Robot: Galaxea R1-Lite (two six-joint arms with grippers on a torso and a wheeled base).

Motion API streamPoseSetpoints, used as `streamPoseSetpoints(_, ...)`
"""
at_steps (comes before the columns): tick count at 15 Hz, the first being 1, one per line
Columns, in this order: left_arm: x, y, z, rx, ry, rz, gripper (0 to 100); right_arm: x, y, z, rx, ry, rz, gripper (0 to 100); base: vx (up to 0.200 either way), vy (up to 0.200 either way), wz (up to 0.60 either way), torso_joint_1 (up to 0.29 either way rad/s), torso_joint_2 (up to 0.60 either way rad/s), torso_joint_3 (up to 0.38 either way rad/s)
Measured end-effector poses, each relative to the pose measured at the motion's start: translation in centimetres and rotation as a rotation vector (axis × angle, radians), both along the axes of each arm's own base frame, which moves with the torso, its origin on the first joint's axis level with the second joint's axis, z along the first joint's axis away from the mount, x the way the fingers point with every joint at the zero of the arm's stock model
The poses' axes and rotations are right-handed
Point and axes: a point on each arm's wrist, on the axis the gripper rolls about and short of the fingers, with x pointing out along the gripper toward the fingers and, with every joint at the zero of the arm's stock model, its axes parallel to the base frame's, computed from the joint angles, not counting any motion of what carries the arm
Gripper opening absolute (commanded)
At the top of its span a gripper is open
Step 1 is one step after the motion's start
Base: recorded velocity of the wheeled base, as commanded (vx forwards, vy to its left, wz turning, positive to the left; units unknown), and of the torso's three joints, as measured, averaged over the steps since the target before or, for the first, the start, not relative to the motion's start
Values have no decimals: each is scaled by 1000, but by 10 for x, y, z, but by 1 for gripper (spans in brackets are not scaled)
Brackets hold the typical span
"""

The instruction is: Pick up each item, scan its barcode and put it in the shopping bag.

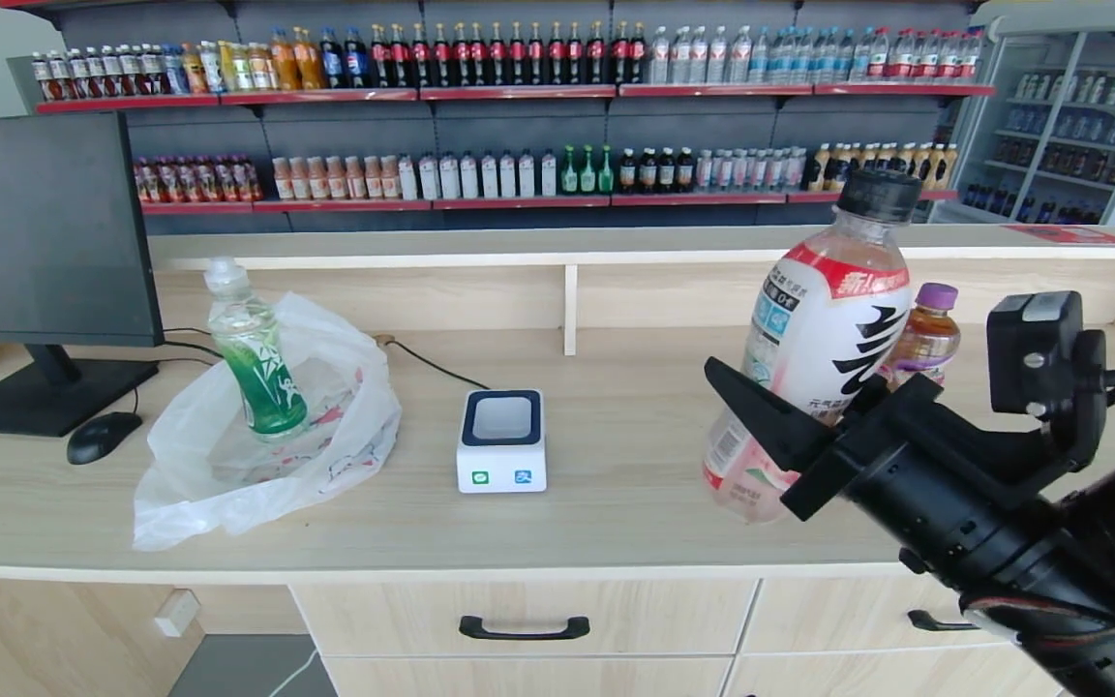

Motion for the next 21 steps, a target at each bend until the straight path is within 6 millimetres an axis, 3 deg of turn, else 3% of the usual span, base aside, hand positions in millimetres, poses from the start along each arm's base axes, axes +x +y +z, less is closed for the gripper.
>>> streamPoseSetpoints(7,0,0,0,0,0,0,100,-33,35,12,39,-36,195,0,0,0,0,0,0,0)
streamPoseSetpoints(12,0,0,0,0,0,0,100,-38,31,31,113,-74,212,0,0,0,0,0,0,0)
streamPoseSetpoints(17,0,0,0,0,0,0,100,-49,12,30,204,11,250,0,0,0,0,0,0,0)
streamPoseSetpoints(21,0,0,0,0,0,0,100,-64,15,40,323,72,372,0,0,0,0,0,0,0)
